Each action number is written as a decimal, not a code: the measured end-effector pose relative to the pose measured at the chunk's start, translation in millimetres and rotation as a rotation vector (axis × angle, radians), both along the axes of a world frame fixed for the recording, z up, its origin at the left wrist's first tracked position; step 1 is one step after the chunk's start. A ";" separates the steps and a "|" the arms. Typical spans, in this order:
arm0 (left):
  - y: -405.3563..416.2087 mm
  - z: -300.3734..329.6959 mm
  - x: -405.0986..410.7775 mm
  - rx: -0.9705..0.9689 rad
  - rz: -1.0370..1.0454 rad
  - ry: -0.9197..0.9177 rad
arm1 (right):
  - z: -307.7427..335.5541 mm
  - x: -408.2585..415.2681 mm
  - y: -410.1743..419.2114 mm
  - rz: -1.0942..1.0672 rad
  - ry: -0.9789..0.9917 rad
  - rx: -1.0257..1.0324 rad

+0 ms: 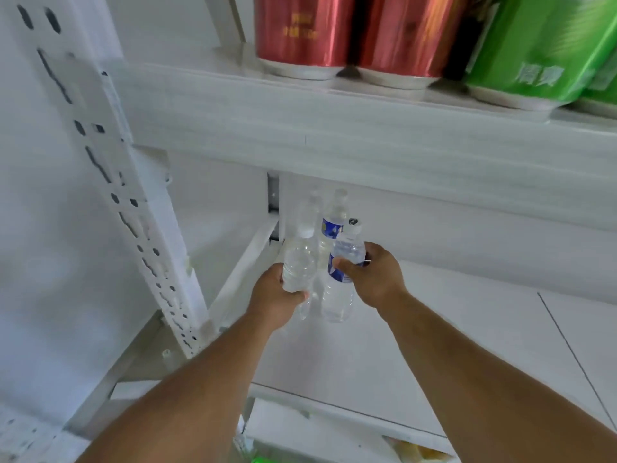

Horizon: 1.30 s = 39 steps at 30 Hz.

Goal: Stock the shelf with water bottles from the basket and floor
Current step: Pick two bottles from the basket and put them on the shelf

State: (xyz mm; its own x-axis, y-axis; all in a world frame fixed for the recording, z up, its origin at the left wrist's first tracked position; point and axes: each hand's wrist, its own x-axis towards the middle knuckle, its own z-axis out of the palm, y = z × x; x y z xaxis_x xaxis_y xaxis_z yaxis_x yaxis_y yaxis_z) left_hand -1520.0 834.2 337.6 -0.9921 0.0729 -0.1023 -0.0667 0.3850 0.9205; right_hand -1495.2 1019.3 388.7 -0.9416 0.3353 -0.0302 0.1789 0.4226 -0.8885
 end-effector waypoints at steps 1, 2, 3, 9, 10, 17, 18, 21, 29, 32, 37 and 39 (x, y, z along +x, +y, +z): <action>2.6 -3.8 -9.6 0.001 0.006 -0.006 | -4.1 -9.1 1.7 -0.003 -0.005 0.003; 4.8 -8.4 -19.2 0.000 0.009 -0.011 | -8.1 -17.2 3.1 -0.006 -0.010 0.009; 6.8 -12.4 -27.8 0.001 0.012 -0.011 | -11.9 -24.3 4.1 -0.009 -0.014 0.014; 18.7 -24.6 -61.2 0.057 0.037 0.017 | -19.4 -53.7 3.9 0.008 0.009 0.036; 20.3 -26.1 -64.4 0.050 0.034 0.028 | -18.2 -55.9 3.6 0.012 0.019 0.040; 21.4 -28.5 -76.3 0.034 0.026 0.058 | -13.7 -64.9 4.7 0.003 0.037 0.066; 20.3 -29.6 -78.1 0.030 0.027 0.056 | -13.5 -65.7 4.2 0.004 0.040 0.063; 19.4 -30.3 -82.0 0.026 0.014 0.057 | -12.5 -67.2 0.6 0.010 0.049 0.062; 19.7 -32.3 -90.2 -0.016 -0.014 0.068 | -14.3 -70.9 -2.5 0.012 0.051 0.069; 20.4 -34.8 -94.1 -0.009 -0.029 0.077 | -16.8 -73.2 -1.7 0.009 0.056 0.063; 20.5 -37.7 -95.5 -0.028 -0.048 0.076 | -22.2 -71.8 0.0 0.019 0.069 0.055; 20.6 -37.4 -96.3 -0.042 -0.054 0.076 | -22.0 -72.2 0.6 0.021 0.074 0.061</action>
State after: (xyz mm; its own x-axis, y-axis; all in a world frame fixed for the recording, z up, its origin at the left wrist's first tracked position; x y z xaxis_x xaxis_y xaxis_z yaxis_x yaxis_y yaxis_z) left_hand -1616.3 854.8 300.3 -0.9919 0.1233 -0.0311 0.0245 0.4249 0.9049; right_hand -1567.4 1019.9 366.7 -0.9474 0.3144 0.0597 0.1040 0.4789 -0.8717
